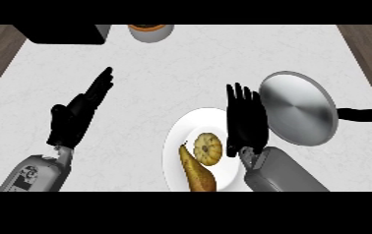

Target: Pick the squash from the plate and place it in the pan

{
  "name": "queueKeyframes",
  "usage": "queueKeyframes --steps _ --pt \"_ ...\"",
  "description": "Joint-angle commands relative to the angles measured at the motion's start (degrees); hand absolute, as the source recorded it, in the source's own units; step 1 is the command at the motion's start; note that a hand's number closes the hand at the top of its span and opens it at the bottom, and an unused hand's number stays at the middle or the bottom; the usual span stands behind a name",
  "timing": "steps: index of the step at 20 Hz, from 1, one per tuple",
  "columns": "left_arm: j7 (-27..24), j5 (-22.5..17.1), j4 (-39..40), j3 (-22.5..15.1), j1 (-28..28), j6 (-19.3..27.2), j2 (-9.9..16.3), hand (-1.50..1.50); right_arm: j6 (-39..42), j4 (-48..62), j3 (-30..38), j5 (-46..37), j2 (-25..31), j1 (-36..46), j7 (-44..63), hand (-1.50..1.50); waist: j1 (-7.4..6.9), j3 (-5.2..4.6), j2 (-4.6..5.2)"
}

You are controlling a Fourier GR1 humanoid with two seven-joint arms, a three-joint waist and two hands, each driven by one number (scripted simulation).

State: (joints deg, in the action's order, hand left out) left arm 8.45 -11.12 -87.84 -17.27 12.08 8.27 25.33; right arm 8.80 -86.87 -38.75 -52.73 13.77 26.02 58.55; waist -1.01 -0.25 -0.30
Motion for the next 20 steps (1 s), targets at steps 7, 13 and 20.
queueKeyframes --steps 7,13,20 --pt "0.39 0.42 -0.19 0.34 0.85 -0.54 -0.08 0.0 24.56 14.56 2.23 8.67 -13.45 6.51 16.86 -1.5 -0.51 0.0 0.45" --pt "-0.61 0.74 -0.01 -1.09 -0.79 -1.13 -1.35 0.0 25.45 21.62 1.34 15.3 -13.63 9.52 20.71 -1.5 -1.51 0.03 0.41" --pt "1.45 0.13 -0.06 1.46 1.02 -1.31 -0.08 0.0 24.61 24.49 -1.86 18.04 -13.67 12.5 26.11 -1.5 -0.78 0.05 0.1"
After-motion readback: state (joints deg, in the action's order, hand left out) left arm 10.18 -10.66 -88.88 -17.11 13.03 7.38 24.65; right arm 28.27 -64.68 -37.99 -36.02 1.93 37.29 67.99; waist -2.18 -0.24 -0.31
